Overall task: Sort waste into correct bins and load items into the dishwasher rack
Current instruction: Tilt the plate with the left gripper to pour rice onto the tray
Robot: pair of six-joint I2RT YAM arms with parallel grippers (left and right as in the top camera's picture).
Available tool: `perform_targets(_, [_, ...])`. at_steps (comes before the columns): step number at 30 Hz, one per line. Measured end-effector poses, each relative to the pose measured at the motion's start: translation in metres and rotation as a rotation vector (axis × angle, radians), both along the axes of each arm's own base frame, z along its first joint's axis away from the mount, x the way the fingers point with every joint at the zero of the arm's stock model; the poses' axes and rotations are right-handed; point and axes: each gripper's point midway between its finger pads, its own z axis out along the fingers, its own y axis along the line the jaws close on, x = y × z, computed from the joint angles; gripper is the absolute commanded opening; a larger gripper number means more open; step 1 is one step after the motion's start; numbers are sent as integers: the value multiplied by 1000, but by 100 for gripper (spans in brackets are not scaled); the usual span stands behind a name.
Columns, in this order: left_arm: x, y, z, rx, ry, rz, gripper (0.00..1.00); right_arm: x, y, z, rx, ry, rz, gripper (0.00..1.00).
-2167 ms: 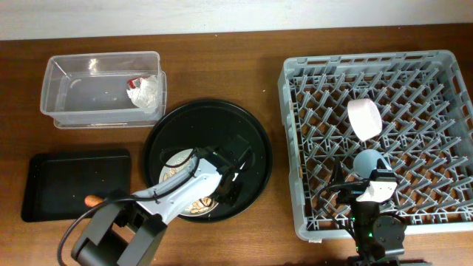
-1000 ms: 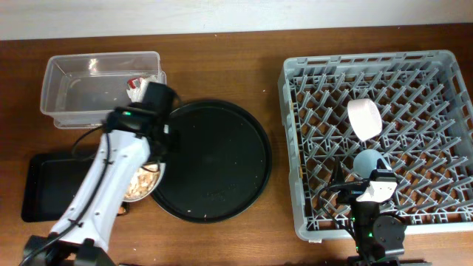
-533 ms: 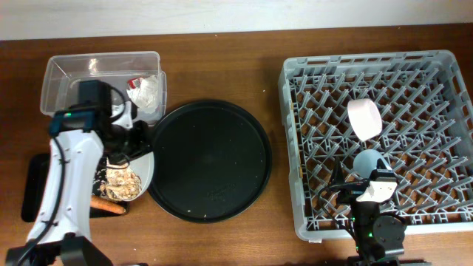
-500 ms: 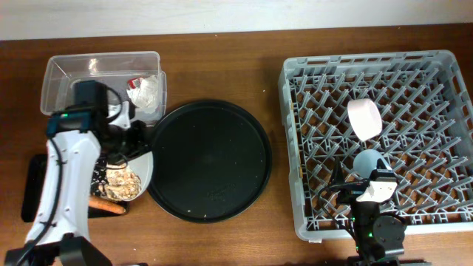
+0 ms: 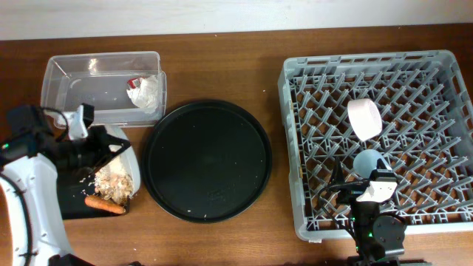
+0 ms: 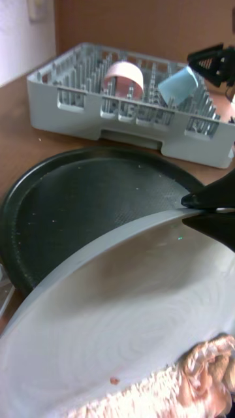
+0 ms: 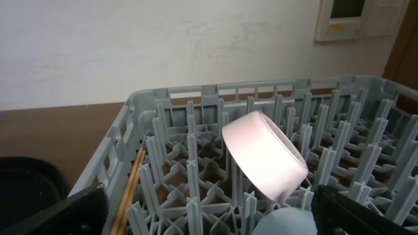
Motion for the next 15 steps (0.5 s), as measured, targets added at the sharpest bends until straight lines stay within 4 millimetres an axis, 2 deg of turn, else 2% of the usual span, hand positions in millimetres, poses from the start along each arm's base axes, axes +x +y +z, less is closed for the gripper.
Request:
perform_targets(5, [-12,18,8,-41,-39,49,0,0,0,0,0,0,0,98])
perform_targets(10, [-26,33,37,-119,-177,91,0,0,0,0,0,0,0,98])
perform_targets(15, [-38,49,42,-200,-286,151,0,0,0,0,0,0,0,98])
